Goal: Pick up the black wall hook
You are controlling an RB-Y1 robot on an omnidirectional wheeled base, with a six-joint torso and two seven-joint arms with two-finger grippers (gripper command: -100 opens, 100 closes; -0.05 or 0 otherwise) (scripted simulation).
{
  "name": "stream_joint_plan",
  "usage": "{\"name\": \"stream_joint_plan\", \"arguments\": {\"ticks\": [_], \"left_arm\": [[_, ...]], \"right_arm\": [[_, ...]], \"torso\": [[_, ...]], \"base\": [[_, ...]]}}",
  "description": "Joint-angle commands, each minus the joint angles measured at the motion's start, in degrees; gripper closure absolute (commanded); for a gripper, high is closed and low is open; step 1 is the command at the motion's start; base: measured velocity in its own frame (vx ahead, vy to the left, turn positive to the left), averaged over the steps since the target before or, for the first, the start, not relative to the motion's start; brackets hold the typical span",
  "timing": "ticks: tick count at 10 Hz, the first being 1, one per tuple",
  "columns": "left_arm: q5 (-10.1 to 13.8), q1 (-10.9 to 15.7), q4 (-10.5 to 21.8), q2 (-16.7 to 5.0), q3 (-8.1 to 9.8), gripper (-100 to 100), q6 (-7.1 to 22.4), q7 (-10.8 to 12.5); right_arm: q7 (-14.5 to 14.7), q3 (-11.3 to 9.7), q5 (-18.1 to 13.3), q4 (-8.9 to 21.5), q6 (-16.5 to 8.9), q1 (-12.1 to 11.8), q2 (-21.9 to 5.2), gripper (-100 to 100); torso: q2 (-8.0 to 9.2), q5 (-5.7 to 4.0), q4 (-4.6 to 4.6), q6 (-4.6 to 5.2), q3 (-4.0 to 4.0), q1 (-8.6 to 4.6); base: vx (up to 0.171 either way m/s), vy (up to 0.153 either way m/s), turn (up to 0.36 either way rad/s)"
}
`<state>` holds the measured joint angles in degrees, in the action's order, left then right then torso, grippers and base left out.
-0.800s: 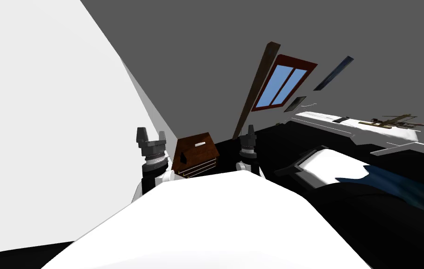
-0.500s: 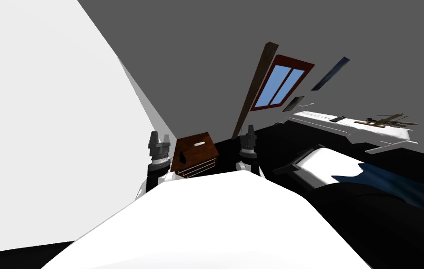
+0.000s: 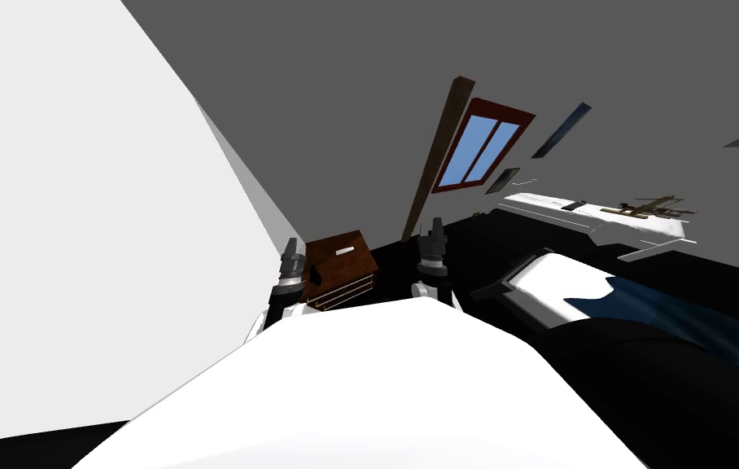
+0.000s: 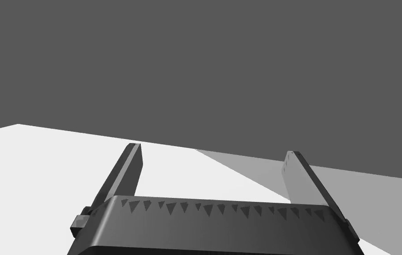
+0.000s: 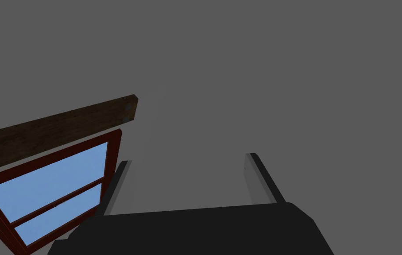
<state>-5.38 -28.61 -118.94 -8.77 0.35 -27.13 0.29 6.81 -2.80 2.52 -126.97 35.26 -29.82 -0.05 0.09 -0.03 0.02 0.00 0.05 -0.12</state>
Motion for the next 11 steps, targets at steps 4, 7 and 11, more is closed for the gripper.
{"name": "stream_joint_plan", "arguments": {"ticks": [4, 7, 11], "left_arm": [[-0.41, 0.79, 8.34, -3.87, -1.5, -100, 3.81, -1.44], [-0.75, 1.28, 13.66, -6.24, -2.32, -100, 5.83, -2.24], [-1.22, 1.88, 18.84, -8.78, -3.11, -100, 7.92, -3.05]], "right_arm": [[0.0, 0.0, 0.0, 0.0, 0.0, 0.0, 0.0, 0], [0.0, 0.0, 0.0, 0.0, 0.0, 0.0, 0.0, 0], [0.0, 0.0, 0.0, 0.0, 0.0, 0.0, 0.0, 0]], "torso": [[-0.07, 0.0, -0.01, 0.0, -0.04, 0.0], [-0.07, -0.03, -0.01, 0.0, -0.03, -0.1], [-0.08, 0.0, -0.01, 0.0, -0.04, 0.03]], "base": [[-0.009, -0.034, -0.06], [-0.006, -0.058, -0.072], [-0.001, -0.029, -0.052]]}}
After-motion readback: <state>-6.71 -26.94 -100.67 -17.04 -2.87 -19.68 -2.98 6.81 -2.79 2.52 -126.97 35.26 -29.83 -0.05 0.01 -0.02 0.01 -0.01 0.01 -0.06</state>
